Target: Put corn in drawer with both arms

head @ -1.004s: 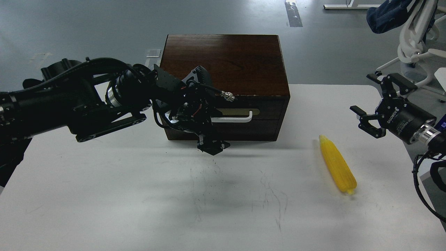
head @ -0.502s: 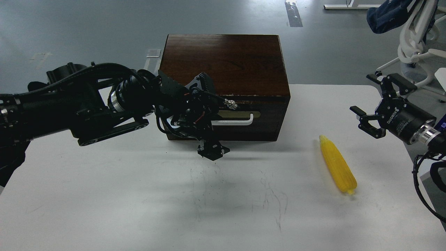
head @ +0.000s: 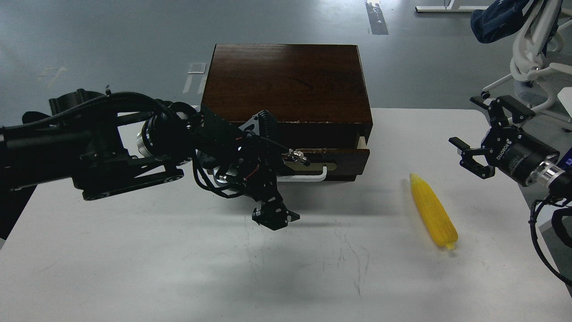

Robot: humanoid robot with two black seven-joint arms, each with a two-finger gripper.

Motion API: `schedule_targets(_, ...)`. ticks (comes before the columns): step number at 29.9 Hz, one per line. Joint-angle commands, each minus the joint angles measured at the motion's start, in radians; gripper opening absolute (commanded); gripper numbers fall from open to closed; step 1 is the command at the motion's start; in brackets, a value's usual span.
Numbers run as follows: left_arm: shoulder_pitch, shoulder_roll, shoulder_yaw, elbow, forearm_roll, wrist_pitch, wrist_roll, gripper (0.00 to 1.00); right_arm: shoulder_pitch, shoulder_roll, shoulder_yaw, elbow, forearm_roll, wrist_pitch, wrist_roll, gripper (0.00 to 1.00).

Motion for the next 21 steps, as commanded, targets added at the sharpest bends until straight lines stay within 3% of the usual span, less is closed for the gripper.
schedule_targets(1, -0.001, 0.011, 0.000, -0.030, 0.001, 0.000, 0.000, 0.99, 0.001, -0.001, -0.001, 0.000, 0.000, 0.000, 0.000, 0.99)
schedule_targets(21, -0.041, 0.022, -0.011, -0.075, 0.015, 0.000, 0.000, 0.99, 0.001, -0.001, 0.000, 0.002, 0.000, 0.000, 0.000, 0.99)
